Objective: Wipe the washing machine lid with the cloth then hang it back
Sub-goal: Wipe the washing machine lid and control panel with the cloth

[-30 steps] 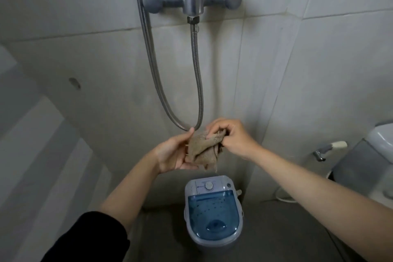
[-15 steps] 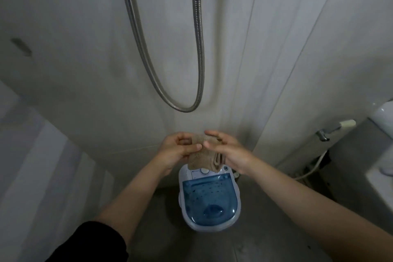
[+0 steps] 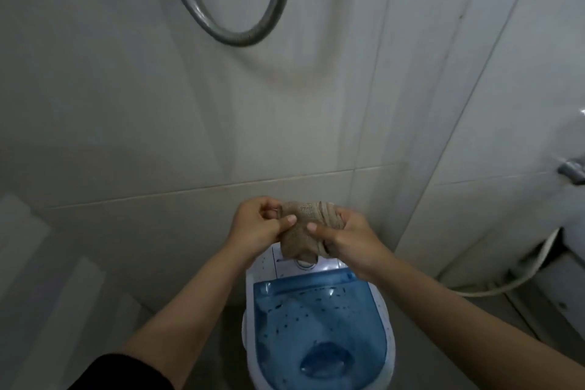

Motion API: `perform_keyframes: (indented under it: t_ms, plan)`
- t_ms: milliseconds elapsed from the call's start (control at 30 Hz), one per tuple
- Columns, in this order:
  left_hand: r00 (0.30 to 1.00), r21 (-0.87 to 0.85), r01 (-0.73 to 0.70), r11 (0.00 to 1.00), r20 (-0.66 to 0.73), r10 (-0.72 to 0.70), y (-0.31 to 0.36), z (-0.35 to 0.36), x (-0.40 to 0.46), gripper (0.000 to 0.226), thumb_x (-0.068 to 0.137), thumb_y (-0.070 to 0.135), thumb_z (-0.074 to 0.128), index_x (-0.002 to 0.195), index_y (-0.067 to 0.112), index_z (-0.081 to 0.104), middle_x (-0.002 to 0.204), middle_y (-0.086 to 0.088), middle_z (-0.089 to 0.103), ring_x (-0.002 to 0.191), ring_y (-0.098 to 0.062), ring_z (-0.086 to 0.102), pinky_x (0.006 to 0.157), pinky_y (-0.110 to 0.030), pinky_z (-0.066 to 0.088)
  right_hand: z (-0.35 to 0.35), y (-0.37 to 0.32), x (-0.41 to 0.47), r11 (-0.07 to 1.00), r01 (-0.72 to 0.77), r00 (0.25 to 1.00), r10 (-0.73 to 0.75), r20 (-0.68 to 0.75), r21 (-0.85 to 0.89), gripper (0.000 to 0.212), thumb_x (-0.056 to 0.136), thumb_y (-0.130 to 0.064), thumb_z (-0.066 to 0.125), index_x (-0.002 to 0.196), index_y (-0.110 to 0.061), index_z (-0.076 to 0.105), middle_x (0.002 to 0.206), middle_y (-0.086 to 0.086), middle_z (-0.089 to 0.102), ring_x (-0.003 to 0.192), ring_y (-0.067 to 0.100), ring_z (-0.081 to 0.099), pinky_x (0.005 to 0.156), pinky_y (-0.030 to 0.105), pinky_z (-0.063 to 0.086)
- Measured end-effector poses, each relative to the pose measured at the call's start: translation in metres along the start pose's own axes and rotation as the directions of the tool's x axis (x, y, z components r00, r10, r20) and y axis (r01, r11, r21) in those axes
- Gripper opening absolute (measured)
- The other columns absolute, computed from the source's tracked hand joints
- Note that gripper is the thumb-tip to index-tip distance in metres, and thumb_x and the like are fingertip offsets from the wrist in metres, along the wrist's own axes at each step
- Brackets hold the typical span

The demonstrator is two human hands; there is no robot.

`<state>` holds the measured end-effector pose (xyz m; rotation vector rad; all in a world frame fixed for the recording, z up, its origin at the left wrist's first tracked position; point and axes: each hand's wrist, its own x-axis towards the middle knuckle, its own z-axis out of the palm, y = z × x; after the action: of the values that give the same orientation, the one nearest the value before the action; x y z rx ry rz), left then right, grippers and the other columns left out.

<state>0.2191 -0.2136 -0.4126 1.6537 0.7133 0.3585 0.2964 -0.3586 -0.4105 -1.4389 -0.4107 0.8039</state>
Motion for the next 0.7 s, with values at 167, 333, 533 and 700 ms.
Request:
perform_keyframes:
  t_ms: [167,333,533,700]
  plan:
    - [0.994,-0.069,-0.111,0.991,-0.015,0.110,-0.049,0.010,0.020,0.013,0.076,-0.002,0.071,0.079,0.005,0.060,0.074,-0.010,0.052,0.073,-0.021,0.061,0.060,-0.027,0.058,-0.005,0.053,0.034,0.989,0.134,0.991,-0.135,-0.007,-0.069,0.010,0.087,0.000,0.058,0.091,-0.006,0.065,0.086,0.014,0.068,0.076,0.027,0.066,0.067,0.036,0.057]
    - [0.988,-0.189,-0.155,0.970,-0.029,0.152,-0.073,0.013,0.006,0.019,0.079,-0.004,0.068,0.096,-0.004,0.061,0.086,-0.014,0.061,0.071,-0.017,0.063,0.049,-0.017,0.053,0.002,0.082,0.036,0.975,0.204,0.978,-0.208,-0.034,-0.088,0.008,0.088,-0.006,0.060,0.085,-0.013,0.063,0.081,0.008,0.067,0.073,0.022,0.066,0.063,0.033,0.057]
    - [0.973,-0.007,-0.229,0.973,-0.044,0.228,-0.074,0.007,-0.045,0.010,0.082,0.014,0.070,0.090,0.014,0.064,0.089,-0.004,0.064,0.082,-0.015,0.064,0.062,-0.018,0.054,0.011,0.075,-0.013,0.965,0.201,0.978,-0.209,-0.025,-0.170,0.015,0.088,-0.005,0.059,0.079,-0.016,0.062,0.081,0.007,0.066,0.076,0.022,0.065,0.071,0.037,0.057]
    - [0.964,0.356,-0.263,0.897,0.057,0.260,-0.097,-0.022,-0.079,0.068,0.079,0.047,0.066,0.135,0.014,0.046,0.129,-0.005,0.056,0.114,-0.015,0.054,0.095,-0.028,0.045,0.010,0.063,-0.030,0.964,0.120,0.974,-0.161,-0.162,-0.236,0.015,0.084,0.001,0.062,0.074,-0.010,0.060,0.082,0.015,0.064,0.077,0.029,0.065,0.068,0.039,0.059]
